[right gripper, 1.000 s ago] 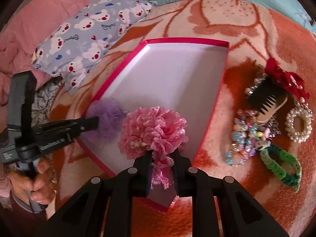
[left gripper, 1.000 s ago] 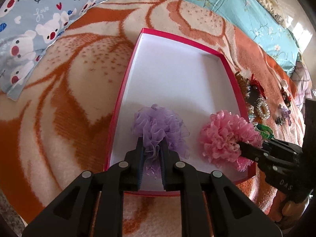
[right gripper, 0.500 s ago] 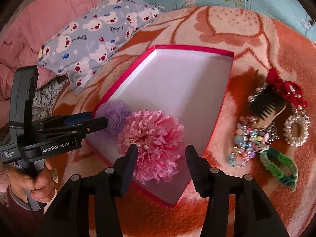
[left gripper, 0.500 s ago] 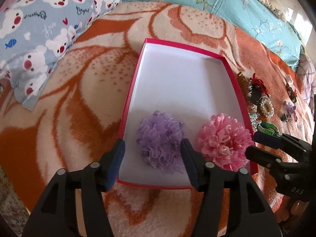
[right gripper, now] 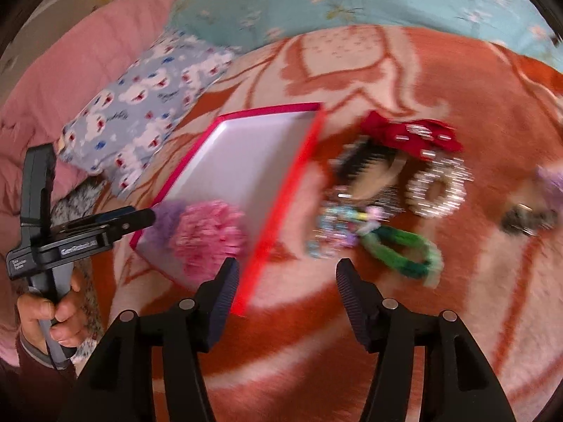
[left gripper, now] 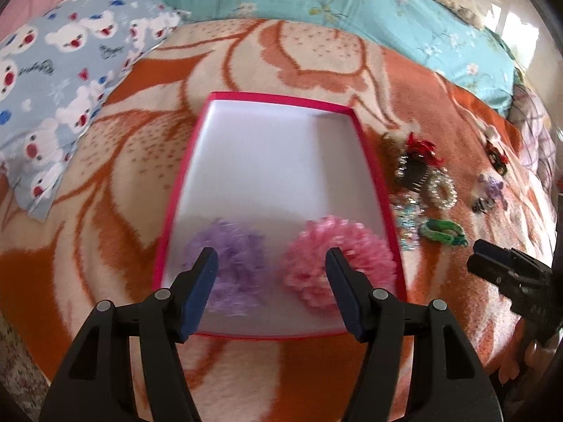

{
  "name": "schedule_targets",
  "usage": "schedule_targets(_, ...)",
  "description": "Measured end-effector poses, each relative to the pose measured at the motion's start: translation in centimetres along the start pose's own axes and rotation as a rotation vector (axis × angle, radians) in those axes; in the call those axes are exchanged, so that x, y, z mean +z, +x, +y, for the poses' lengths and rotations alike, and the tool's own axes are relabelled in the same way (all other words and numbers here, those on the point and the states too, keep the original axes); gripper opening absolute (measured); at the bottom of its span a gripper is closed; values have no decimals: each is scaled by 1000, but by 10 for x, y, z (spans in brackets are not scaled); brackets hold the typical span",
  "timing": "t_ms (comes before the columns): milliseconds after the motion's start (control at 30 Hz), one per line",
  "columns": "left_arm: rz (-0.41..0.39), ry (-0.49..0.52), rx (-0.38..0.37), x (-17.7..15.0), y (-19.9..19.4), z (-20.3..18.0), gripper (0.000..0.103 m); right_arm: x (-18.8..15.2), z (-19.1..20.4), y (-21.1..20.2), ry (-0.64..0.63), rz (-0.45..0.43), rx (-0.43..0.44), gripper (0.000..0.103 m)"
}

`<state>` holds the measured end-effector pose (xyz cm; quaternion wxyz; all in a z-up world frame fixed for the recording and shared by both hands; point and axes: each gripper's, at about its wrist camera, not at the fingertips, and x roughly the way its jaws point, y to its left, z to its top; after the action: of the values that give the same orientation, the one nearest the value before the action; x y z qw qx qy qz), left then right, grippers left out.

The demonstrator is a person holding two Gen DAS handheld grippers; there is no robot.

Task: Organize jewelry
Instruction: 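Grasp the red velvet bow with the left tool while the right tool grasps the lilac clip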

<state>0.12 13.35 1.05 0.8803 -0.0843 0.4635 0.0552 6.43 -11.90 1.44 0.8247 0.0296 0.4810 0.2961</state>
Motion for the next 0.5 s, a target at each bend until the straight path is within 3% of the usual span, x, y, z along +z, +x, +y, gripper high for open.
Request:
schedule_targets(267, 4, 87, -56, 10, 7, -48, 63, -11, -70, -36, 163, -54, -104, 61)
schedule_targets(500, 10, 163, -115, 23, 17, -89, 63, -15, -105, -62, 227, -98, -164, 61)
